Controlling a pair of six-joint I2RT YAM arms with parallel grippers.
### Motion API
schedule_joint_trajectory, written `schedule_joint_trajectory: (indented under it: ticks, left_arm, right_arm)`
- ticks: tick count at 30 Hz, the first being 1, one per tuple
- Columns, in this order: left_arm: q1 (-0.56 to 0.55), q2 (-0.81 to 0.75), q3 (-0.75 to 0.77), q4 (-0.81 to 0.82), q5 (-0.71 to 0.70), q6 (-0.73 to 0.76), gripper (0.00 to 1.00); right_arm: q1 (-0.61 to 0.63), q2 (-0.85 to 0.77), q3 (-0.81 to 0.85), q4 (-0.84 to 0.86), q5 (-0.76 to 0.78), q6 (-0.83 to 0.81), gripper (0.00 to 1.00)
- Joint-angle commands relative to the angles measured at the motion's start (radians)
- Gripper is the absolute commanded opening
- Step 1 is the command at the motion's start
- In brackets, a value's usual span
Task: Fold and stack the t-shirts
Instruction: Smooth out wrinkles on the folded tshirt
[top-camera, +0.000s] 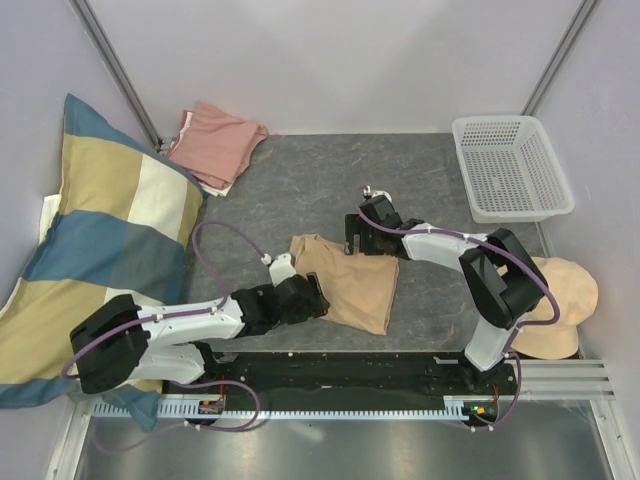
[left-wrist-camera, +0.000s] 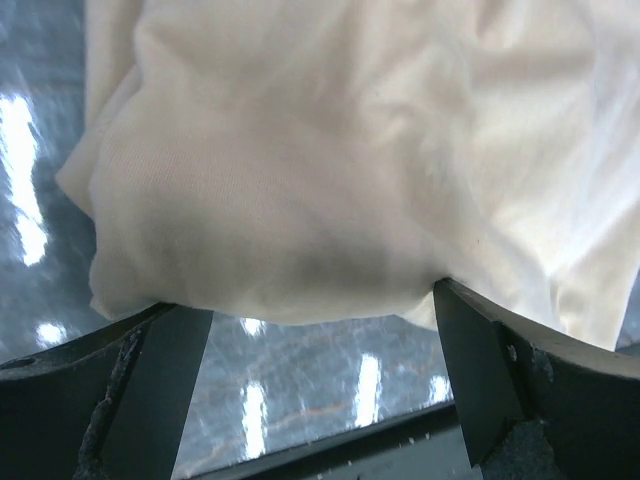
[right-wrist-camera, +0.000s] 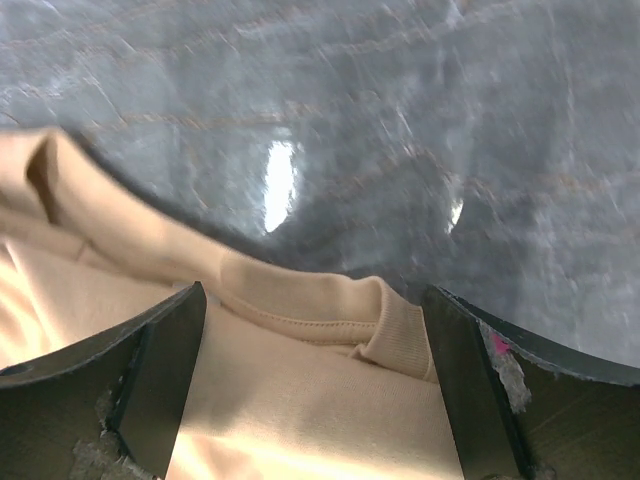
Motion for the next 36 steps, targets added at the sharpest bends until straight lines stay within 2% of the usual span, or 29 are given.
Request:
schedule_joint_trajectory:
  ticks: [1,9,17,22,25,28,32,36]
  left_arm:
    - [0.088,0.043,0.030,0.006,-0.016,0.140,1.00]
    - [0.250,0.132,0.099,0.077,0.032,0.275,1.00]
    - [0.333,0.299,0.268,0.135,0.073,0.417,1.00]
    - [0.368,0.400,0.383,0.156,0.110,0.488,1.00]
    - [0.378,0.439,0.434,0.150,0.129,0.519,1.00]
    - [0.379,0.427,0.442,0.132,0.135,0.529,1.00]
    - [0.379,0.353,0.373,0.120,0.127,0.526,1.00]
    - [0.379,0.258,0.298,0.100,0.130,0.510,1.00]
  right_arm:
    - [0.000,-0.059,-0.067,-0.028,-0.014,0.046,0.98]
    - [0.003,-0.168,-0.199,-0.028,-0.046,0.120,0.98]
    - [0.029,-0.309,-0.292,-0.040,-0.060,0.195,0.98]
    - [0.050,-0.360,-0.318,-0.076,-0.003,0.238,0.98]
    - [0.050,-0.383,-0.314,-0.121,0.095,0.246,0.98]
    - [0.051,-0.404,-0.271,-0.197,0.219,0.224,0.98]
    - [0.044,-0.443,-0.190,-0.284,0.357,0.186,0.98]
    - [0.031,-0.484,-0.141,-0.332,0.391,0.152,0.98]
